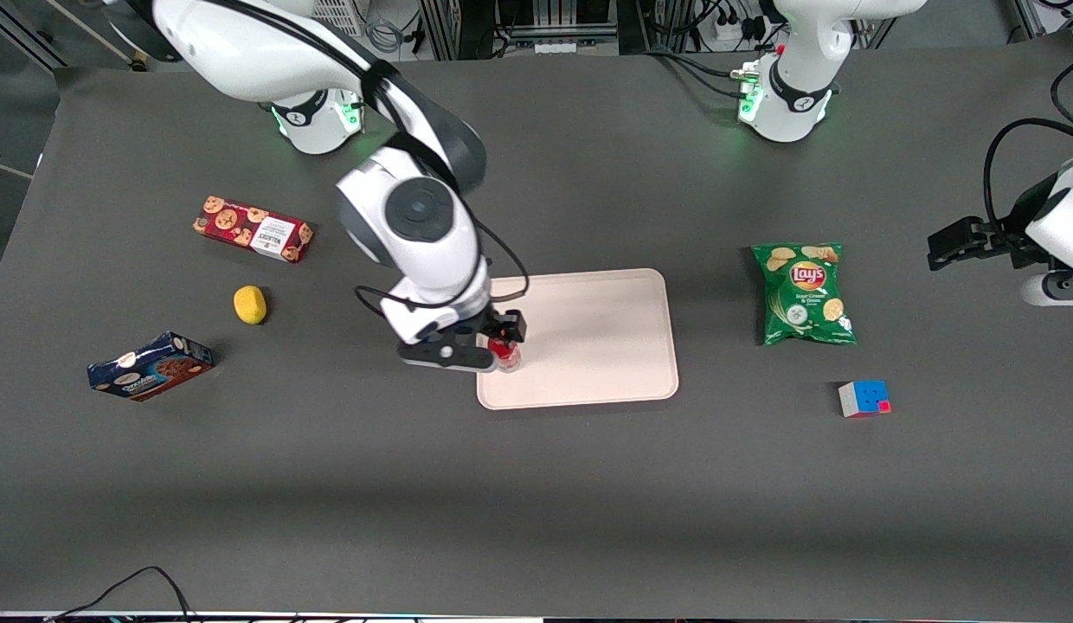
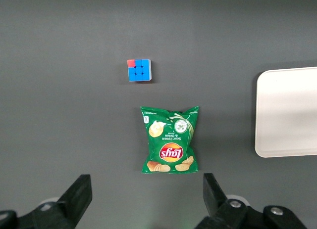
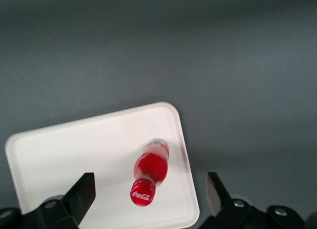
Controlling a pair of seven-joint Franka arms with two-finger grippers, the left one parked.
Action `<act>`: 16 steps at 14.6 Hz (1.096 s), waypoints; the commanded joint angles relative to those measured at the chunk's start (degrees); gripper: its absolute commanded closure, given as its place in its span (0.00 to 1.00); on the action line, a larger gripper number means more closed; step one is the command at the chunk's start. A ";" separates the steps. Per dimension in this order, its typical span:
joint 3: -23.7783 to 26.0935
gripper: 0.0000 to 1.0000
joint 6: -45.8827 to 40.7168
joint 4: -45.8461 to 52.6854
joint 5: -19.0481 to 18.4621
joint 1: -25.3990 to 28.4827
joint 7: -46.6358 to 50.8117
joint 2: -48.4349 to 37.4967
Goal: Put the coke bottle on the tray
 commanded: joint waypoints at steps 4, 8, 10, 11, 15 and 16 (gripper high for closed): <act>-1.27 0.00 -4.19 -9.39 10.47 -17.17 -27.27 -18.27; -15.04 0.00 -5.77 -18.18 16.35 -17.63 -44.15 -28.74; -19.46 0.00 -7.17 -21.27 17.43 -17.63 -49.46 -32.00; -20.34 0.00 -8.66 -21.19 17.34 -17.63 -49.38 -32.01; -22.55 0.00 -9.12 -19.70 17.34 -17.46 -49.46 -30.96; -22.55 0.00 -9.12 -19.43 17.25 -17.46 -49.38 -30.87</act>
